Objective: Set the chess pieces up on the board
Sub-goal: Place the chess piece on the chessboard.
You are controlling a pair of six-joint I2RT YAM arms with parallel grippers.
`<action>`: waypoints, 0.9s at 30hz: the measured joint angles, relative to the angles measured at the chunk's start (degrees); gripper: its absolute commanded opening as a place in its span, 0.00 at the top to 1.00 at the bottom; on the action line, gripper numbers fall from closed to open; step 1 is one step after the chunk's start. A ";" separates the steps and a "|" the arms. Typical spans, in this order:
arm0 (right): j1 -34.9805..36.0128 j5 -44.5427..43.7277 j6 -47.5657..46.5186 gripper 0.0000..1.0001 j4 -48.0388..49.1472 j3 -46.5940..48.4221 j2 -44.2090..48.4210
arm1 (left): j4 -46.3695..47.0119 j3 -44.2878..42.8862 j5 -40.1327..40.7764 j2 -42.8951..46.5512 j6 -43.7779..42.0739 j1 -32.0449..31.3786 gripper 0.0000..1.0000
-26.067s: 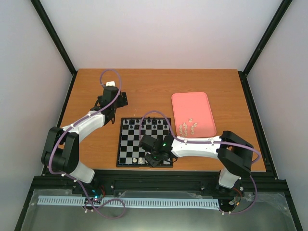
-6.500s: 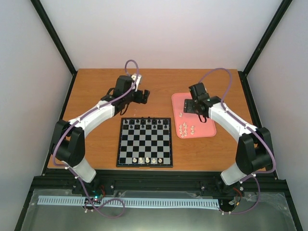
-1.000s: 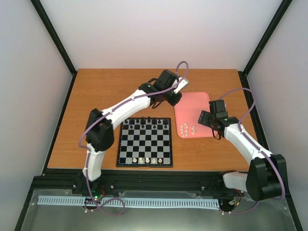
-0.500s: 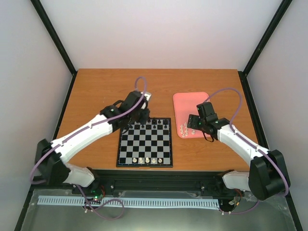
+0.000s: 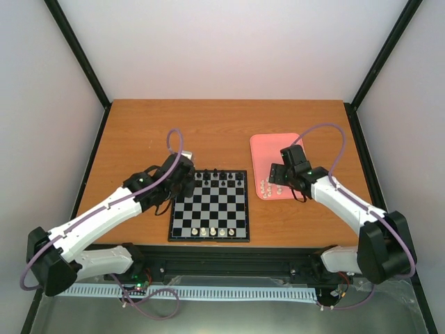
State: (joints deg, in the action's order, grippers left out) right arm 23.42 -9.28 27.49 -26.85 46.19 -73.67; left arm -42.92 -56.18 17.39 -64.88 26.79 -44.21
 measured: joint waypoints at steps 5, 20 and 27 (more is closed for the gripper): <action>0.87 0.37 -0.24 0.00 0.09 1.05 -4.09 | -2.12 3.74 -0.98 2.62 3.74 0.00 0.99; 4.17 -0.85 -0.50 0.00 0.52 1.95 -6.25 | -6.21 13.84 -3.52 14.58 12.50 -1.70 0.99; 5.42 -2.10 -0.70 0.00 0.46 1.95 -6.40 | -4.17 18.60 -0.87 11.13 18.10 -8.63 0.99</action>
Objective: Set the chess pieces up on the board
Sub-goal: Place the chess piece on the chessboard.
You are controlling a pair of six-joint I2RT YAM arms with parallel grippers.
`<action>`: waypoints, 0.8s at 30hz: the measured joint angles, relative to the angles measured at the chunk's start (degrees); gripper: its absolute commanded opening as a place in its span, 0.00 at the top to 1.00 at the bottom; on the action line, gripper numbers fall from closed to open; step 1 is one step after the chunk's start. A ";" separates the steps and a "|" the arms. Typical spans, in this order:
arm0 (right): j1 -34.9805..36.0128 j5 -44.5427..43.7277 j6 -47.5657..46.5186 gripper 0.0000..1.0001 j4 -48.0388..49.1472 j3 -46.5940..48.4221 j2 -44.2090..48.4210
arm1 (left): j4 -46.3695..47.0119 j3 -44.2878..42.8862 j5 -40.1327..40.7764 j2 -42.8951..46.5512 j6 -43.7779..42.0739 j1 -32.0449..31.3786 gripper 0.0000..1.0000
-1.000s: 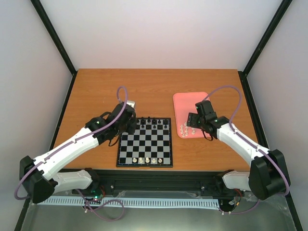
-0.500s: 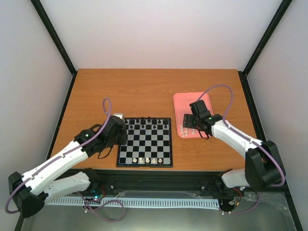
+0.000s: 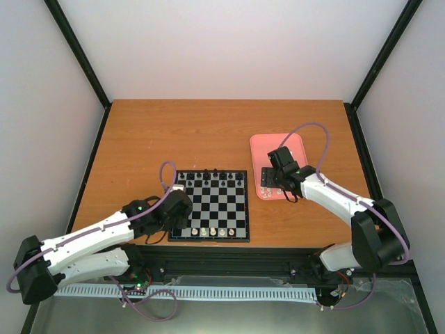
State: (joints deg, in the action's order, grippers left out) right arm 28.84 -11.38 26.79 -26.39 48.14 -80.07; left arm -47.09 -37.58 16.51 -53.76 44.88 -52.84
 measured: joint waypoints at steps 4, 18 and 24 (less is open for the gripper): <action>0.17 -0.63 -0.02 0.00 0.04 0.00 0.35 | 0.52 2.01 1.68 0.44 4.42 -4.52 0.99; 2.84 -2.86 -0.02 0.00 -0.48 0.00 -1.20 | 3.37 6.49 4.74 0.11 12.57 -10.97 0.99; 2.86 -3.48 -0.02 0.00 -0.85 0.00 -1.20 | 3.32 6.49 4.20 0.94 13.51 -10.99 0.99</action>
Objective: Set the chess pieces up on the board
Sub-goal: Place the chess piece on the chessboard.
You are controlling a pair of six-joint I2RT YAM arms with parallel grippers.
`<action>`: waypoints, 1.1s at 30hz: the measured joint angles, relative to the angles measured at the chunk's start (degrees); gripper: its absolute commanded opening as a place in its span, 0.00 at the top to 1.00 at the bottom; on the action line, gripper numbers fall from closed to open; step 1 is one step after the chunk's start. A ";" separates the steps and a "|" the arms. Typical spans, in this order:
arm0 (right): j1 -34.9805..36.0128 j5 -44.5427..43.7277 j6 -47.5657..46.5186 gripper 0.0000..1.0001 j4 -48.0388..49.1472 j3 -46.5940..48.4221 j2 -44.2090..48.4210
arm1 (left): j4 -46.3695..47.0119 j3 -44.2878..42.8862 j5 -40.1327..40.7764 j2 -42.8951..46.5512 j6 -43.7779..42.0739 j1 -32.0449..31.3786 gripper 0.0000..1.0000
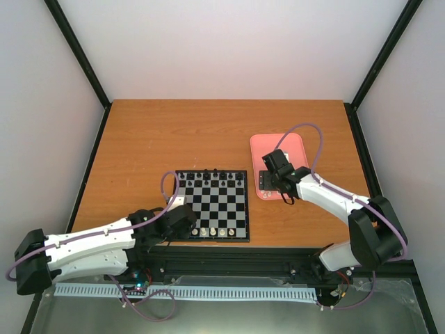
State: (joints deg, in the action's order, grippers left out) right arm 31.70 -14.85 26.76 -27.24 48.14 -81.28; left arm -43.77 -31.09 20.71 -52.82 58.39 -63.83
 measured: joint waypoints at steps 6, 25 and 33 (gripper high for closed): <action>0.00 -1.16 0.02 0.00 -0.15 0.00 0.02 | 0.02 0.70 -1.79 -0.37 0.79 -0.20 0.99; 0.02 -1.49 0.02 0.00 -0.22 0.00 0.07 | -0.02 1.38 -4.02 -2.54 2.89 -2.14 0.99; 0.02 -1.51 0.02 0.00 -0.22 0.00 0.07 | -0.70 1.38 -3.76 -3.54 3.06 -2.16 0.99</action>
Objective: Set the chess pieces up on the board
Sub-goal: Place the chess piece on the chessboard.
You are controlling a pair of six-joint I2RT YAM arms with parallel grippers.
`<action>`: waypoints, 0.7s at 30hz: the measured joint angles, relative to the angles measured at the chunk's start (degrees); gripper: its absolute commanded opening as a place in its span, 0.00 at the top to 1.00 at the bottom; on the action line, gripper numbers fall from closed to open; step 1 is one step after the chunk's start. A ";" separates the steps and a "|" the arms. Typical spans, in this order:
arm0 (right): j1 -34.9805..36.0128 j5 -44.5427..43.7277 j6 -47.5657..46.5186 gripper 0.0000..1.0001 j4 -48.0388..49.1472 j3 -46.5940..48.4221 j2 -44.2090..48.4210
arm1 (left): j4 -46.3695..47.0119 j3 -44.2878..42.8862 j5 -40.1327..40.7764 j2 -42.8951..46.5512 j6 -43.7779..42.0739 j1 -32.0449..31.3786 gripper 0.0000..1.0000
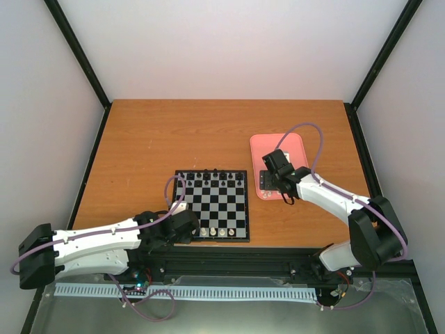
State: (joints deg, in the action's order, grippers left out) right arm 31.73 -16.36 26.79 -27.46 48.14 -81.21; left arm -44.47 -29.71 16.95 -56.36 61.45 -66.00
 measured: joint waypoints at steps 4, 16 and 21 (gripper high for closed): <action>0.00 0.02 0.00 0.00 0.00 0.00 0.00 | -0.02 0.00 0.48 -0.09 0.09 0.00 0.99; 0.00 0.00 0.00 0.00 0.00 0.00 0.00 | 1.68 1.01 0.61 -0.37 0.09 -0.02 0.99; 0.00 0.02 -0.02 0.00 -0.02 0.00 0.00 | 3.06 1.42 0.83 -0.61 0.07 -0.02 0.99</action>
State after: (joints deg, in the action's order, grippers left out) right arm 31.73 -16.34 26.76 -27.49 48.14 -81.21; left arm -41.41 -28.29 17.78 -56.97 61.52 -66.02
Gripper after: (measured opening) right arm 0.999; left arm 0.164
